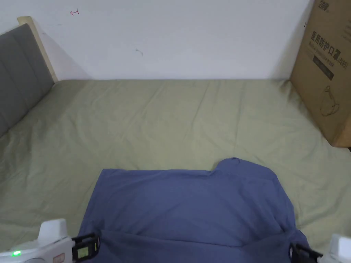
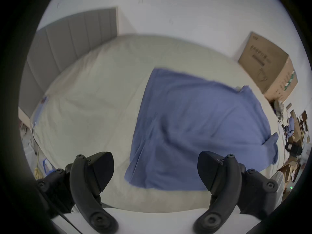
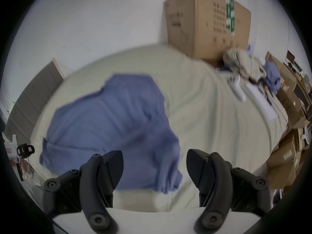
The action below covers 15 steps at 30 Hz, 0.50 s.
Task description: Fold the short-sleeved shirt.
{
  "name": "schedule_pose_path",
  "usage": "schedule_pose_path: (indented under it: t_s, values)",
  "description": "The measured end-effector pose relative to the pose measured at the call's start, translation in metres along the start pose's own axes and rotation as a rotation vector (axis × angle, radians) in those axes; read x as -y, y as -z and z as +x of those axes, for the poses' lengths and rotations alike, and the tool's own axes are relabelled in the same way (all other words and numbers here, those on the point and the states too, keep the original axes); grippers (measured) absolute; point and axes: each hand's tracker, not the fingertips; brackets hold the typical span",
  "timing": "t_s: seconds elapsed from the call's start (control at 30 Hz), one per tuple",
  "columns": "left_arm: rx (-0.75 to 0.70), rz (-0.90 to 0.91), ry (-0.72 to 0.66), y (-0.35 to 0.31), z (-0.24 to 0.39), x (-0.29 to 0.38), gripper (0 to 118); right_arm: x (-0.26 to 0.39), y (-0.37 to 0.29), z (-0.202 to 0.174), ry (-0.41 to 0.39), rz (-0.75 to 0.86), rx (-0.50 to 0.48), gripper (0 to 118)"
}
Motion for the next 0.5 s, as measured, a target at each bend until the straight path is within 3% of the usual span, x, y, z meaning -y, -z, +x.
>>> schedule_pose_path:
  t_s: [0.2, 0.4, 0.47, 0.5]
  values:
    - [-0.007, 0.322, 0.027, -0.061, 0.038, -0.037, 105, -0.040, -0.009, -0.017, -0.077, 0.250, -0.047, 80]
    - [0.008, 0.492, 0.049, -0.094, 0.064, -0.056, 100, -0.055, -0.017, -0.040, -0.143, 0.454, -0.027, 78]
    - [0.015, 0.532, 0.071, -0.097, 0.070, -0.056, 76, -0.056, -0.020, -0.045, -0.158, 0.486, -0.011, 69]
    - [0.016, 0.550, 0.078, -0.099, 0.073, -0.055, 58, -0.055, -0.020, -0.050, -0.161, 0.503, -0.001, 60]
